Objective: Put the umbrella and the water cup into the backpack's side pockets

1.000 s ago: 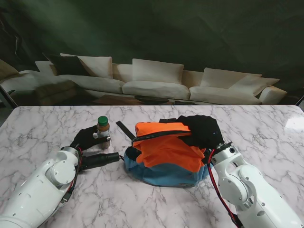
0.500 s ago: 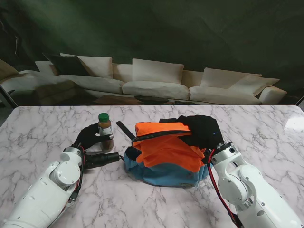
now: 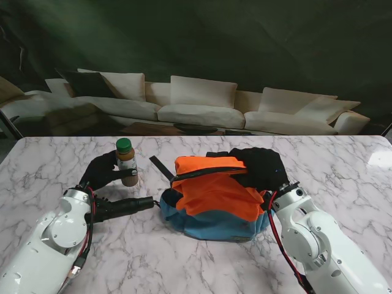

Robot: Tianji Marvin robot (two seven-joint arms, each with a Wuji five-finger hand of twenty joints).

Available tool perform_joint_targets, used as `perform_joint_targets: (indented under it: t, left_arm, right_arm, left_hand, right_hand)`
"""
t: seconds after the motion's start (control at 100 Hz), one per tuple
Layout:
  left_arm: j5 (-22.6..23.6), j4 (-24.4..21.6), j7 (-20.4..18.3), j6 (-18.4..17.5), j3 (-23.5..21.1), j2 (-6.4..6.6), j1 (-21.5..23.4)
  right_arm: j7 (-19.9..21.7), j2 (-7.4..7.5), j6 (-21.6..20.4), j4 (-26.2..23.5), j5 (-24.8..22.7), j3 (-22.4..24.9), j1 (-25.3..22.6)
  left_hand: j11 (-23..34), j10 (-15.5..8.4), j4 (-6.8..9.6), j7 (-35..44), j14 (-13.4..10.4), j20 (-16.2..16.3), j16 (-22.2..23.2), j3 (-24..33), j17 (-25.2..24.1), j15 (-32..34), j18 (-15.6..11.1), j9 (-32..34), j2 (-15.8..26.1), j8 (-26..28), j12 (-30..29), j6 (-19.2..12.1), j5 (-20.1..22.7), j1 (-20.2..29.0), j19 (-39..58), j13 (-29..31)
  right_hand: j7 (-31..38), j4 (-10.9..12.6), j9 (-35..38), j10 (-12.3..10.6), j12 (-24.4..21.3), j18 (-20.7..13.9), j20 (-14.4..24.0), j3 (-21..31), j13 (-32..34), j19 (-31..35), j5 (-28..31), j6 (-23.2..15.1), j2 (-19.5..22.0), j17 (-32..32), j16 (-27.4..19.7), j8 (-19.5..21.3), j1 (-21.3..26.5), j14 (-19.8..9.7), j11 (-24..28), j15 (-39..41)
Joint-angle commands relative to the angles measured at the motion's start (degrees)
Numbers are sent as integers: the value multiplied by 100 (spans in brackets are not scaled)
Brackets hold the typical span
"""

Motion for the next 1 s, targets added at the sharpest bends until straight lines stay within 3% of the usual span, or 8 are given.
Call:
perform_joint_targets:
  t: [0.0,0.31,0.56,0.99]
  left_arm:
    - [-25,-197,-103,-108,-55,59,113]
    - [50,-715,-334,-398,-258,126,601]
    - [-258,-1166,-725,-427,-301,173,937]
    - [-1063,-1505,-952,-254,202,132,836]
  right_arm:
    - [74,-5,39,113,-20,-25,-61]
    - [131,-11,107,213,60,10,11]
    - [144,-15,133,205,84,107,0]
    - [184,-13,191,293,85,143,125]
  left_hand:
    - [475,-537,298,804,22,138,103,785,63,156,51,640,672,164,344,-946,474,1610,274,136]
    - [551,-529,290,759,89,216,302,775,216,408,-67,628,692,261,326,-963,508,1630,623,323]
    - [578,-492,300,717,117,239,323,789,318,424,-98,666,675,265,259,-912,537,1628,735,404]
    - [698,-473,293,703,129,267,435,777,551,619,-190,574,737,369,246,-911,468,1639,936,583]
  right_hand:
    - [718,271,-11,-164,-33,-70,-33,590,297,46,379,-1235,711,-18,58,201,791,-190,238,56]
    - [715,275,-13,-171,-30,-70,-33,587,296,46,383,-1248,722,-17,54,211,794,-185,238,49]
    - [706,279,-18,-163,-35,-70,-33,584,293,45,389,-1260,733,-20,51,212,800,-174,230,43]
    - [687,301,-39,-163,-14,-60,-37,527,294,24,399,-1273,795,-38,38,264,832,-170,228,3]
